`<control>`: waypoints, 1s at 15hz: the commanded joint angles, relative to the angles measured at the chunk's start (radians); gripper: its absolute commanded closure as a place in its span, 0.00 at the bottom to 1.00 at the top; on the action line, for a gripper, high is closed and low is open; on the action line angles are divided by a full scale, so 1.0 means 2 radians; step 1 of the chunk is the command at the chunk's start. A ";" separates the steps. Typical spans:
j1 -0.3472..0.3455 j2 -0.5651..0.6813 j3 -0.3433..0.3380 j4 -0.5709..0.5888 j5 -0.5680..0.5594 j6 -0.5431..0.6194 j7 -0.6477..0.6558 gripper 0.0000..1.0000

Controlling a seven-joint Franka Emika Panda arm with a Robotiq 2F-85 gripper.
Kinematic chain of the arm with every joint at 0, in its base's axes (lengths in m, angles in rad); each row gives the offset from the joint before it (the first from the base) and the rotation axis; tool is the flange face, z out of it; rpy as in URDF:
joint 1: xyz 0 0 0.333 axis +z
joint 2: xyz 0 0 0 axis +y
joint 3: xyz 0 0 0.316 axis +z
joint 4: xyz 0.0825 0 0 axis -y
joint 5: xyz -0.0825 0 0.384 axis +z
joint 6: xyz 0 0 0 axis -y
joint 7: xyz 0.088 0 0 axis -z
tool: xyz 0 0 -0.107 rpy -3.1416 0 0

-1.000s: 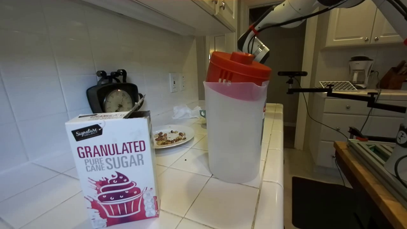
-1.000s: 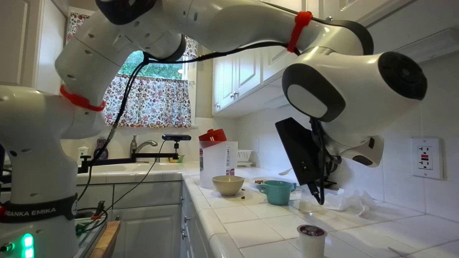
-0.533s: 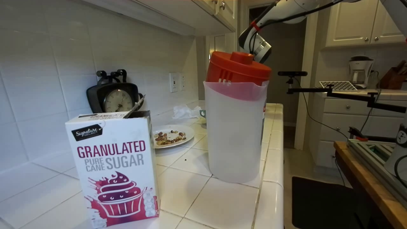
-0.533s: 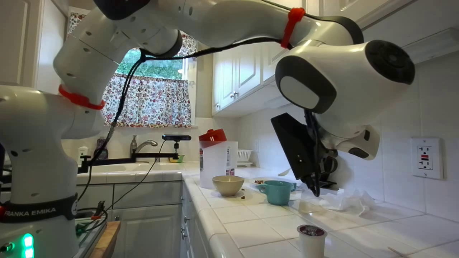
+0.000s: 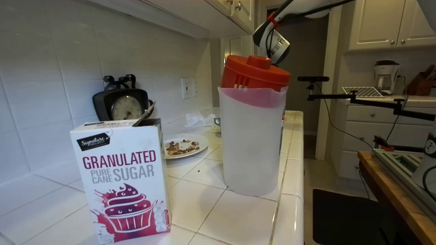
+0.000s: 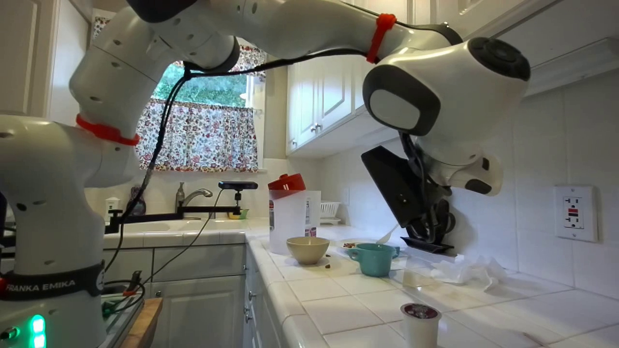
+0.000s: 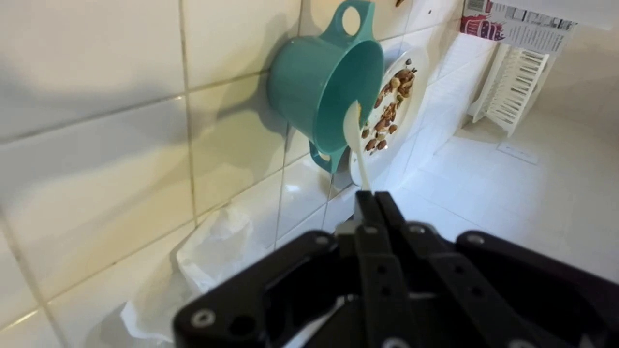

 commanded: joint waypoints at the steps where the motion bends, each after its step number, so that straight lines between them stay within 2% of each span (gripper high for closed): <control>1: 0.018 -0.030 -0.001 -0.029 -0.027 0.038 0.000 0.99; 10: 0.046 -0.067 0.008 -0.055 -0.073 0.105 0.002 0.99; 15: 0.039 -0.069 0.013 -0.060 -0.065 0.099 -0.003 0.99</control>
